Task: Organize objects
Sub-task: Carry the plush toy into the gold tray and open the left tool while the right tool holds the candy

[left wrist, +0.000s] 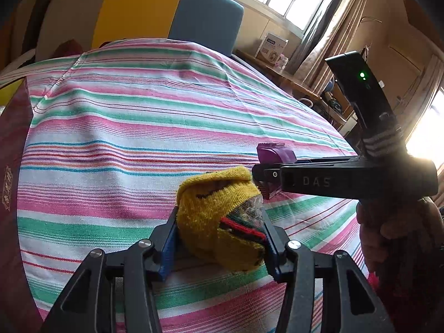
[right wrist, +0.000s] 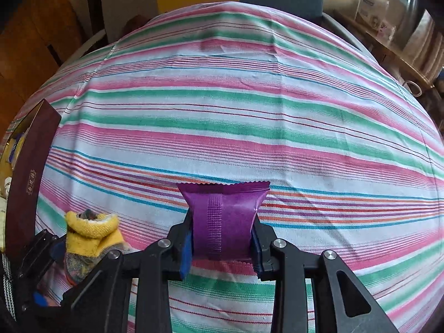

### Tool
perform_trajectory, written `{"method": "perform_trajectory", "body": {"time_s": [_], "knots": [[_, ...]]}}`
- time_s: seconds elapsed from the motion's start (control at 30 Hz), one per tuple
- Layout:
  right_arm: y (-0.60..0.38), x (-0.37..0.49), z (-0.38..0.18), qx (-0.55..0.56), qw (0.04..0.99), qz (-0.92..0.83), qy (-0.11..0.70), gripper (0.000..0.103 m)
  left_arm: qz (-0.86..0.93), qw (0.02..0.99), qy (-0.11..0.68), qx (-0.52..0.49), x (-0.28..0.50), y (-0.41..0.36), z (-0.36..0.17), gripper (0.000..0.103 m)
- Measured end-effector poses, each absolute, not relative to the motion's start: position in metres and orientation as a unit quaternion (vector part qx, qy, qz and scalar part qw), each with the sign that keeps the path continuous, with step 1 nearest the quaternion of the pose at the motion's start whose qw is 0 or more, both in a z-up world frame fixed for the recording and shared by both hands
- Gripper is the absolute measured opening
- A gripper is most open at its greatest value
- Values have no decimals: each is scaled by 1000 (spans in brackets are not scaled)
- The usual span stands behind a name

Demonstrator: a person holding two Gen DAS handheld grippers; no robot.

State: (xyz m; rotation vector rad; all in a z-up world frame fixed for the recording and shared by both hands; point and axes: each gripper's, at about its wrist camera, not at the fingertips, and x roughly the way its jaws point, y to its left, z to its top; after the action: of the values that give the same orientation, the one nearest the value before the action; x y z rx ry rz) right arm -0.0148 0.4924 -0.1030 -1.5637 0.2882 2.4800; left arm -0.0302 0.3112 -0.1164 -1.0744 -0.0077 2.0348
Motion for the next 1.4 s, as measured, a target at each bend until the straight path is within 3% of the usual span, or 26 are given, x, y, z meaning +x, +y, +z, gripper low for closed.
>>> {"method": "perform_trajectory", "body": {"time_s": [0.27,0.37,0.63,0.8,1.07,1.4], "knots": [[485,-21,-105,-526,93,842,76,34,810,403,7,-427,-26,310,-112,50],[483,-23,-106,-526,91,843,67,34,808,403,14,-429,-24,309,-106,42],[482,-26,-107,-523,86,846,53,34,825,407,-28,-391,-15,252,-31,38],[480,-27,-107,-522,89,847,47,34,846,358,-54,-391,-32,189,-3,38],[477,-29,-107,-522,93,847,41,34,841,261,-97,-464,-86,120,-37,38],[473,-27,-105,-523,96,846,40,34,815,222,-96,-527,-133,141,-81,41]]}}
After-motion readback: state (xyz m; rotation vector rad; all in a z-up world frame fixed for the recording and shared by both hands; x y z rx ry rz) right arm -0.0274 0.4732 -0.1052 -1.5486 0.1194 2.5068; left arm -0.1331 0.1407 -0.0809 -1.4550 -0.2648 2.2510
